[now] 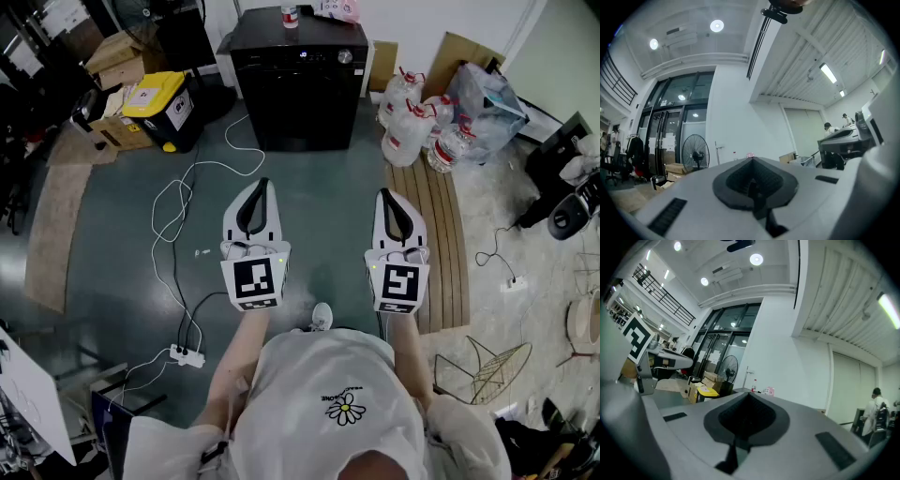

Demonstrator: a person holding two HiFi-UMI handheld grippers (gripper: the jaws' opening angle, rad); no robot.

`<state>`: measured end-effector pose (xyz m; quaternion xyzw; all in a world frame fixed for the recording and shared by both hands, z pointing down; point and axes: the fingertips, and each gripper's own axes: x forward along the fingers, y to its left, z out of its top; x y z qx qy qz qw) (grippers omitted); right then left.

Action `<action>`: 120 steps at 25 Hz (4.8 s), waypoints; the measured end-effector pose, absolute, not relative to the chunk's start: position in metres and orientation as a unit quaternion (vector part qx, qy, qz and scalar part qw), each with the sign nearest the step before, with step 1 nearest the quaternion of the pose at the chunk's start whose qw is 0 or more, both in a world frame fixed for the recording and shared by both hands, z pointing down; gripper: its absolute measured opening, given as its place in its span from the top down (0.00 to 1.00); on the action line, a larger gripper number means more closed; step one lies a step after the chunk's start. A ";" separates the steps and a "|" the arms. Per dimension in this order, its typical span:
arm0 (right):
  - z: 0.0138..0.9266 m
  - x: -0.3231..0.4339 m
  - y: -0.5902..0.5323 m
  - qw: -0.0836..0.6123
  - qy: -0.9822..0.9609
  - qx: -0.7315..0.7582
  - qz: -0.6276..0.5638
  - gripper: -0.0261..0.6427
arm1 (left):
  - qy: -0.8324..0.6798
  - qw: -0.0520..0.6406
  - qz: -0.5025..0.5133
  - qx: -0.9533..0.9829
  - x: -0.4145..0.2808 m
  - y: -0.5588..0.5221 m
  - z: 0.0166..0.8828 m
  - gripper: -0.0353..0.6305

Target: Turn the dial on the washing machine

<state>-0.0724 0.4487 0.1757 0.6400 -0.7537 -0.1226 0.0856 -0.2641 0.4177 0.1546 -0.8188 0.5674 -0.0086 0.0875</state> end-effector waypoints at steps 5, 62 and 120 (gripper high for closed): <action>0.181 -0.070 0.440 0.093 -0.757 0.635 -0.122 0.95 | 0.577 0.082 -0.004 -0.813 -0.266 0.409 0.157 0.95; 0.213 -0.057 -0.065 0.117 -0.787 0.604 -0.055 0.95 | 0.553 -0.002 -0.048 -0.832 -0.229 -0.092 0.230 0.95; 0.243 0.128 -0.157 0.069 -0.804 0.582 -0.097 0.95 | 0.586 0.042 -0.007 -0.809 -0.034 -0.176 0.240 0.95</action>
